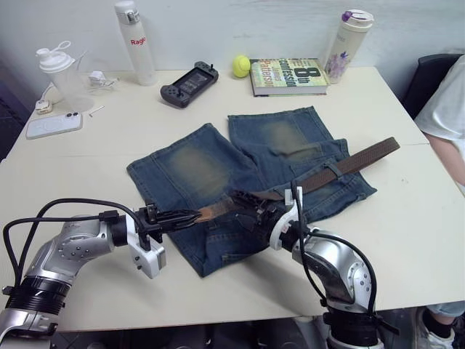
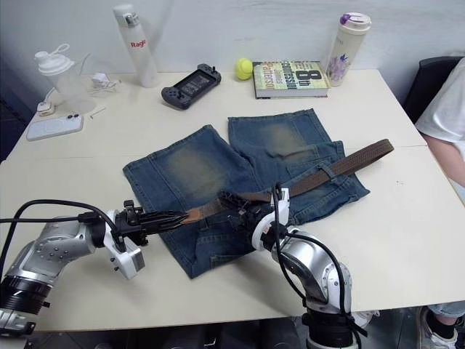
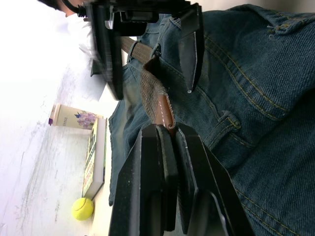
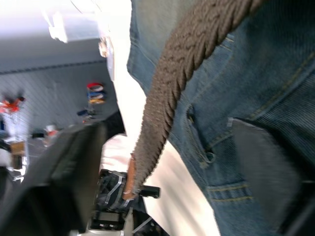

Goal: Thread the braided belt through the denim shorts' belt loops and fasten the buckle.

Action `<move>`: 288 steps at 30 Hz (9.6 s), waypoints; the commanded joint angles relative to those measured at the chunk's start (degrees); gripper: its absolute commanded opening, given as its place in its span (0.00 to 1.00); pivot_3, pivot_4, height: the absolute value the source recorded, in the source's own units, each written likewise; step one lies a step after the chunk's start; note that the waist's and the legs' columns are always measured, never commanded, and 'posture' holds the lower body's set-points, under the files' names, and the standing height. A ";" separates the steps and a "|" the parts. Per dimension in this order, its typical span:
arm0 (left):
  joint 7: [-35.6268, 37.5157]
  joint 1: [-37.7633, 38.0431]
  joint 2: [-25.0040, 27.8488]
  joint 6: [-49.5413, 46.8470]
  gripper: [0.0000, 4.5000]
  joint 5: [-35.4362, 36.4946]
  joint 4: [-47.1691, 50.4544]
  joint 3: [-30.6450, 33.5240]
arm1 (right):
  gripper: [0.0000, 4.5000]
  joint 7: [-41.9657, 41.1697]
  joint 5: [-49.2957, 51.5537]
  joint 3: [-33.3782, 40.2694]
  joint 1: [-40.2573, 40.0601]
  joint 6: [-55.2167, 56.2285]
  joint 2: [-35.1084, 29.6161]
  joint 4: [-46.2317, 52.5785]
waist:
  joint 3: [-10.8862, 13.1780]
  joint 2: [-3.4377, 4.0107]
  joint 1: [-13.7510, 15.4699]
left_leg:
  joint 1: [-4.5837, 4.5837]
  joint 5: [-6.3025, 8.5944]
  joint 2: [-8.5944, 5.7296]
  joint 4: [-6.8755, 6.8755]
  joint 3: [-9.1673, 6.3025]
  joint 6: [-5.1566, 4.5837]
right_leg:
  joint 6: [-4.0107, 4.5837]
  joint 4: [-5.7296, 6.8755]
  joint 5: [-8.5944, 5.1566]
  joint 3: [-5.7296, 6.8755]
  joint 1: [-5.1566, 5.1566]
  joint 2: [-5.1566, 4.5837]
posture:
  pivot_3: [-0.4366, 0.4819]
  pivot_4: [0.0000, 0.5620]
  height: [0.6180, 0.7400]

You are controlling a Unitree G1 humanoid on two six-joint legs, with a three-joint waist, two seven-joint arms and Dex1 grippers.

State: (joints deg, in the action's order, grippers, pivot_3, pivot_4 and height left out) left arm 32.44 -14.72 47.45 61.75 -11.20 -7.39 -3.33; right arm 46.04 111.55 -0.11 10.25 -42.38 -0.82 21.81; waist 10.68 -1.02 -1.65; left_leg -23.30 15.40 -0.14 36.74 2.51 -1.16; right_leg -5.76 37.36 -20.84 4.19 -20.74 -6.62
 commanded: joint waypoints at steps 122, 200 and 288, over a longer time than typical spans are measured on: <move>-11.22 14.28 -1.88 8.51 0.65 -5.45 -15.42 12.21 | 0.00 -53.04 -57.44 -2.98 16.36 -20.03 10.17 -23.42 | -0.19 -0.30 -1.86 | 0.25 0.07 0.57 -0.67 1.02 0.37 | 0.18 0.31 -0.04 0.30 -0.79 -0.04 | 0.48 0.27 1.00; -25.51 13.91 20.00 22.18 0.00 -23.17 -37.09 10.93 | 0.01 -74.32 -110.01 -18.56 7.71 2.30 -43.05 1.88 | -0.41 -0.21 0.01 | 0.25 0.27 0.59 -0.24 1.40 0.15 | 0.24 -0.36 -0.01 0.55 -0.56 -0.11 | 0.48 0.27 1.00; -17.62 -62.30 -28.50 -31.00 1.00 -12.02 -101.61 34.10 | 0.99 -69.59 -91.87 3.42 13.93 -3.44 -26.38 -2.01 | -0.47 -0.97 0.11 | 0.55 1.46 0.48 1.02 3.30 -0.77 | 0.16 0.46 0.52 5.03 -0.85 -1.94 | 0.48 0.27 1.00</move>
State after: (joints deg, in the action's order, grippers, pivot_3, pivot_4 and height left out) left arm 17.75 -77.00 19.36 36.55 -29.02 -114.61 29.91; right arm -25.56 21.61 1.72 24.13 -47.88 -27.09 20.67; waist 10.21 -1.99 -1.54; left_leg -22.81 16.85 0.35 37.85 5.76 -1.93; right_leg -5.61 37.83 -20.32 9.22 -21.59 -8.57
